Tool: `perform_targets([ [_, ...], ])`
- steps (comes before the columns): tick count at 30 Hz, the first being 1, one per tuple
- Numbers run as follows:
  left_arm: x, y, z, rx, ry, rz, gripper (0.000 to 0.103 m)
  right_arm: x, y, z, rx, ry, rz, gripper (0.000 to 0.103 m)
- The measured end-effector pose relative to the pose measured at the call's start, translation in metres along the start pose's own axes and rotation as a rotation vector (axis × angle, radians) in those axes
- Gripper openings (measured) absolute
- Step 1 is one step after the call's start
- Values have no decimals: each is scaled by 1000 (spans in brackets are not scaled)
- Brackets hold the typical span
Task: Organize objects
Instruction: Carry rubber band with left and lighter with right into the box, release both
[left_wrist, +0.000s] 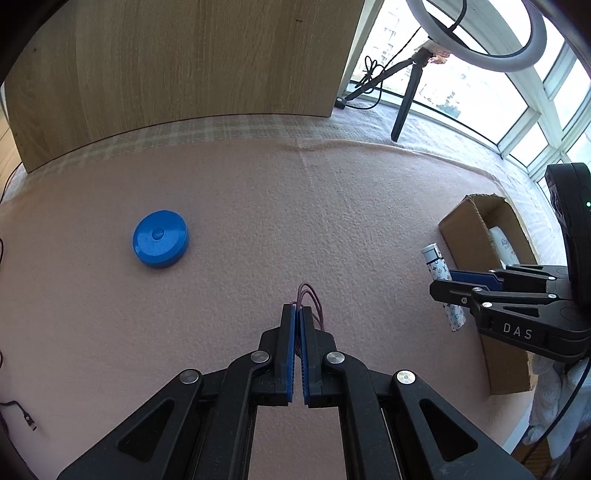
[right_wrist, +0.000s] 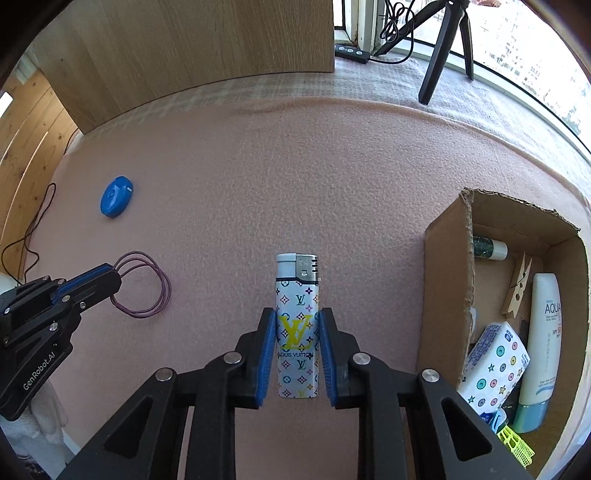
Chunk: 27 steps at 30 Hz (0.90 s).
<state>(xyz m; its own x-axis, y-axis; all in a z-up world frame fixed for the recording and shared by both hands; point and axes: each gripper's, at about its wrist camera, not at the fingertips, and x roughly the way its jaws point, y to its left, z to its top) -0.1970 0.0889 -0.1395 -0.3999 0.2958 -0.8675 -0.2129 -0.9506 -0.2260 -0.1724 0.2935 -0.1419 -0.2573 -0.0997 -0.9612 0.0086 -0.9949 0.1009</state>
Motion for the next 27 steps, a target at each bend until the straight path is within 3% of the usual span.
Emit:
perform_targets([
  [9,-36,-42,23,67,-80,-60,2,-72,-13,-29,50,-139,18,21],
  [13,-44,-75,32,116,-102,-92,2,-89,-28,-39,79,-190,-18,21],
  [27,-18,-193,49,264,-98,-186,2,-136,-109,-99,228,-264,-116,21],
])
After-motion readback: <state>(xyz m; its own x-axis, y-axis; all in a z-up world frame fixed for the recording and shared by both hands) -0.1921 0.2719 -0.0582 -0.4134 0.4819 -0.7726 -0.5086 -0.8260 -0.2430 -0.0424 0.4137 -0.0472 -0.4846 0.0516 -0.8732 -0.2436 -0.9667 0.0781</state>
